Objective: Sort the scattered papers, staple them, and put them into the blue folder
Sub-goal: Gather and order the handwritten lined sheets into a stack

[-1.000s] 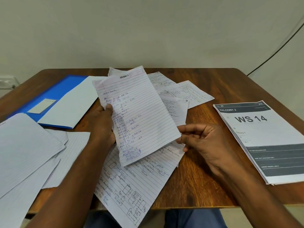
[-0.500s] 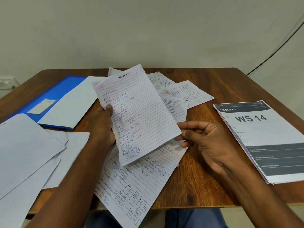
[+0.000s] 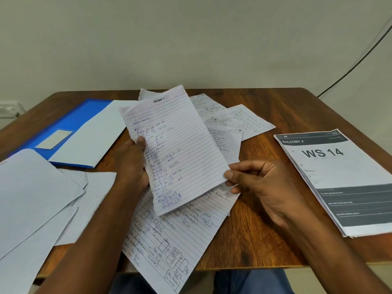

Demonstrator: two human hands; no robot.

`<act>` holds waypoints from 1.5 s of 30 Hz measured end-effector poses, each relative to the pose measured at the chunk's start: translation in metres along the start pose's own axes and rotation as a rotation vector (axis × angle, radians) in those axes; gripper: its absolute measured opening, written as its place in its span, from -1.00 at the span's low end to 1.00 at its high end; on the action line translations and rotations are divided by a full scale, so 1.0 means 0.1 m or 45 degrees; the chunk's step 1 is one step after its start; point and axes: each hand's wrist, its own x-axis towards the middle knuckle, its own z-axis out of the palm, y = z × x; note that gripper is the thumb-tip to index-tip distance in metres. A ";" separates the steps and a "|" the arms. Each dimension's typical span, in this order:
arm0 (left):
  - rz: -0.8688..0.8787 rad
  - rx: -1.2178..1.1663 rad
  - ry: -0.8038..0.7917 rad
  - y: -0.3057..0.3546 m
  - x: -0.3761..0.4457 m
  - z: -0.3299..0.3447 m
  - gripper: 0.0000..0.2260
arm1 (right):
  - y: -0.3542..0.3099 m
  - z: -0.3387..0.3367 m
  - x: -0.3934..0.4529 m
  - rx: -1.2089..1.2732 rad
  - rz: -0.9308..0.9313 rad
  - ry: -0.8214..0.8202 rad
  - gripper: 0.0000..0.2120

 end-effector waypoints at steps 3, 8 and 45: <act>0.010 0.012 0.015 0.00 0.00 0.00 -0.79 | 0.01 0.00 0.00 -0.014 0.003 0.012 -0.75; 0.037 0.031 0.055 0.01 -0.01 0.00 -0.82 | 0.04 0.00 -0.01 -0.001 0.014 0.009 -0.74; -0.016 0.413 -0.316 -0.02 -0.23 0.18 -0.78 | -0.31 0.02 1.31 -0.310 -0.533 0.307 -0.67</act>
